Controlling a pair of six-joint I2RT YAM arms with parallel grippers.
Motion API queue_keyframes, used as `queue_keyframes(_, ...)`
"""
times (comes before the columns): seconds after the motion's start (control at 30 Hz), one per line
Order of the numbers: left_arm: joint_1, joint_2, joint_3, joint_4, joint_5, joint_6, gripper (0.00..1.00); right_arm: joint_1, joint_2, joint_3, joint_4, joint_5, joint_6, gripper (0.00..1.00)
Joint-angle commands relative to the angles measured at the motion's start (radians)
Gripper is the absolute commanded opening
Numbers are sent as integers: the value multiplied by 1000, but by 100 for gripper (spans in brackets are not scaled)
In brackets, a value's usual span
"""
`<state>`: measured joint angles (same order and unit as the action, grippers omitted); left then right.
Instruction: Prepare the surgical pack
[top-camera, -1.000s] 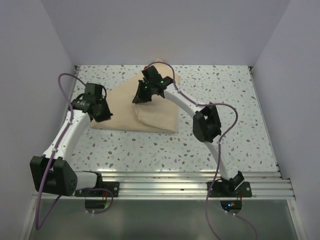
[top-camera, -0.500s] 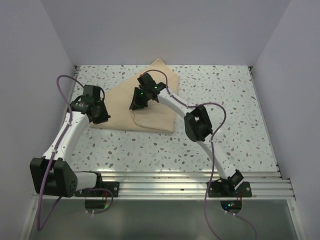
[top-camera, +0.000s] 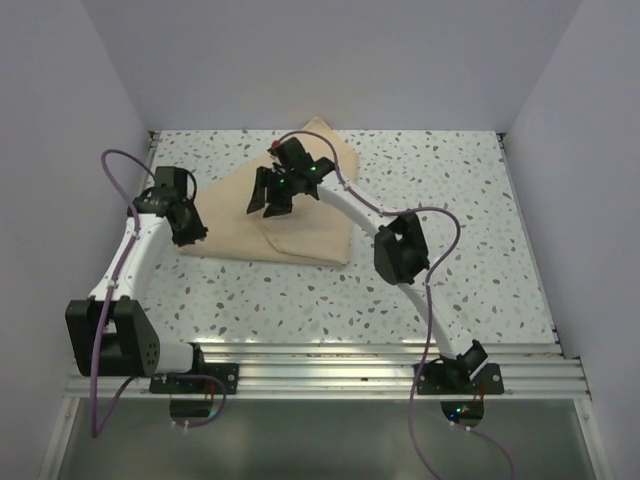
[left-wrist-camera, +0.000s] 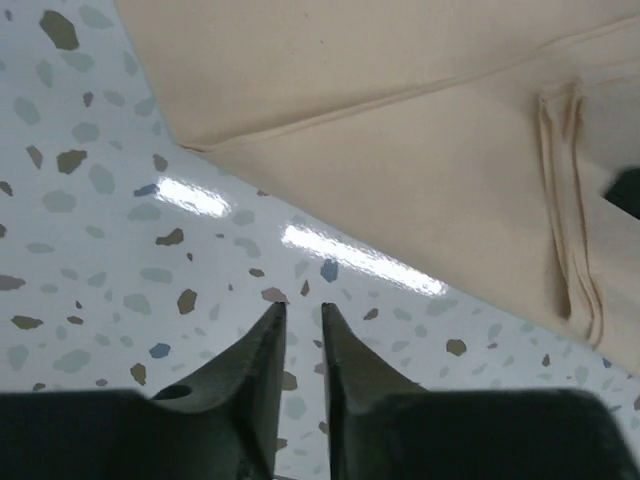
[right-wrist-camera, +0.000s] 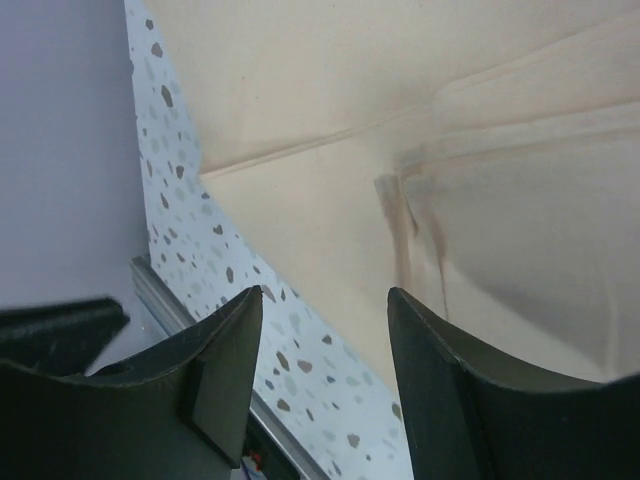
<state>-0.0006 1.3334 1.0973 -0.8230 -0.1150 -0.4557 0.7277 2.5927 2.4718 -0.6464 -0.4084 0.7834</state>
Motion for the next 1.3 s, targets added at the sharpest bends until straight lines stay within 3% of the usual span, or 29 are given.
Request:
queue_keyframes(0.0, 69, 85, 79, 64, -35, 12, 32, -88, -235, -43, -97, 25, -116, 57)
queue_keyframes(0.23, 232, 297, 183, 127, 98, -58, 55, -197, -543, -399, -214, 71, -309, 57)
queue_keyframes(0.37, 237, 371, 225, 185, 48, -35, 63, -240, -673, -548, -214, 45, -383, 56)
queue_keyframes(0.57, 281, 507, 370, 182, -31, 17, 74, -257, -746, -703, -158, -52, -418, 56)
queue_keyframes(0.7, 338, 569, 433, 224, -48, 74, 75, -266, -799, -830, -79, -75, -395, 56)
queue_keyframes(0.93, 363, 697, 533, 321, 92, 250, 71, -298, -850, -932, -73, -89, -424, 56)
queue_keyframes(1.07, 381, 774, 585, 283, 92, 253, 69, -327, -865, -956, -68, -96, -431, 56)
queue_keyframes(1.27, 389, 794, 526, 312, 170, 244, 66, -367, -872, -979, -65, -112, -431, 55)
